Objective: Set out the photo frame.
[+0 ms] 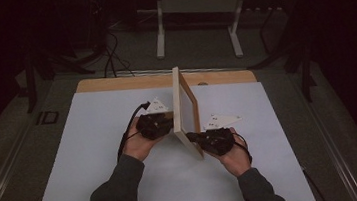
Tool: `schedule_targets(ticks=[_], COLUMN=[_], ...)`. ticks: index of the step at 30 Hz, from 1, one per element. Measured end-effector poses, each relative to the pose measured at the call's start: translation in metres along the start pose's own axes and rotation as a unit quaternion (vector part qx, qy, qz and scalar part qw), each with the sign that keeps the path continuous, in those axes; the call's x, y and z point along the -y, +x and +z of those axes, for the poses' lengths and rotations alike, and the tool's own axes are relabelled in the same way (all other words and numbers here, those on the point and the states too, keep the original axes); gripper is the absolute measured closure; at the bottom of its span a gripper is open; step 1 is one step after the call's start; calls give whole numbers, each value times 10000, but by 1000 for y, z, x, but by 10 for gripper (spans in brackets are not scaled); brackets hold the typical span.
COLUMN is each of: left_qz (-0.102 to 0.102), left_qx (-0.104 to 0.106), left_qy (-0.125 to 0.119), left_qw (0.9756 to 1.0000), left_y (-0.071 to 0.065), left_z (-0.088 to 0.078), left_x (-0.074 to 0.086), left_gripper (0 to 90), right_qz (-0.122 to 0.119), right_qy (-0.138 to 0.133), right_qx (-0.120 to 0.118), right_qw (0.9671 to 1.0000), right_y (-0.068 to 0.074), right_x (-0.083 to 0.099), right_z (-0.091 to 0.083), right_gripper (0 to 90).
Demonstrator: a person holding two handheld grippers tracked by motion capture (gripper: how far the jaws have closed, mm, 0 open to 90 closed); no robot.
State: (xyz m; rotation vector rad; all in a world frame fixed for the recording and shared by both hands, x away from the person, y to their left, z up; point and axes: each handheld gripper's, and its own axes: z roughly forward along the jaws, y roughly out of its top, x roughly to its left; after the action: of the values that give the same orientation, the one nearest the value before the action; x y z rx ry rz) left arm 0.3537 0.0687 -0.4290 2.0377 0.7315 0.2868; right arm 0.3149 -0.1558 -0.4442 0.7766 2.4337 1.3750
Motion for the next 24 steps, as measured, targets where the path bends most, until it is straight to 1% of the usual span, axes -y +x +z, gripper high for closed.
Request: schedule_targets(ticks=[5, 17, 19, 22, 23, 24], left_qz=[-8, -22, -44, -128, -128, -175], left_qx=[36, 61, 90, 202, 202, 248], left_qy=[5, 2, -16, -73, -73, -99], left_qw=[10000, 10000, 9999, 9997, 9997, 9995], left_y=[2, 7, 8, 11, 11, 13], left_z=[-1, -4, -4, -5, -5, -5], left_x=[0, 3, 3, 5, 5, 6], left_gripper=[900, 900, 900, 900, 900, 900], right_qz=[-35, -139, -162, -178, -187, -187], right_qy=[11, 5, 1, -9, -12, -19], right_qx=[-1, -118, -142, -172, -189, -194], right_qw=[10000, 9998, 9998, 9997, 9996, 9996], right_y=[1, 8, 9, 11, 11, 12], right_x=[-1, -9, -10, -11, -12, -12], right_z=[0, 5, 6, 8, 8, 9], right_gripper=[900, 900, 900, 900, 900, 900])
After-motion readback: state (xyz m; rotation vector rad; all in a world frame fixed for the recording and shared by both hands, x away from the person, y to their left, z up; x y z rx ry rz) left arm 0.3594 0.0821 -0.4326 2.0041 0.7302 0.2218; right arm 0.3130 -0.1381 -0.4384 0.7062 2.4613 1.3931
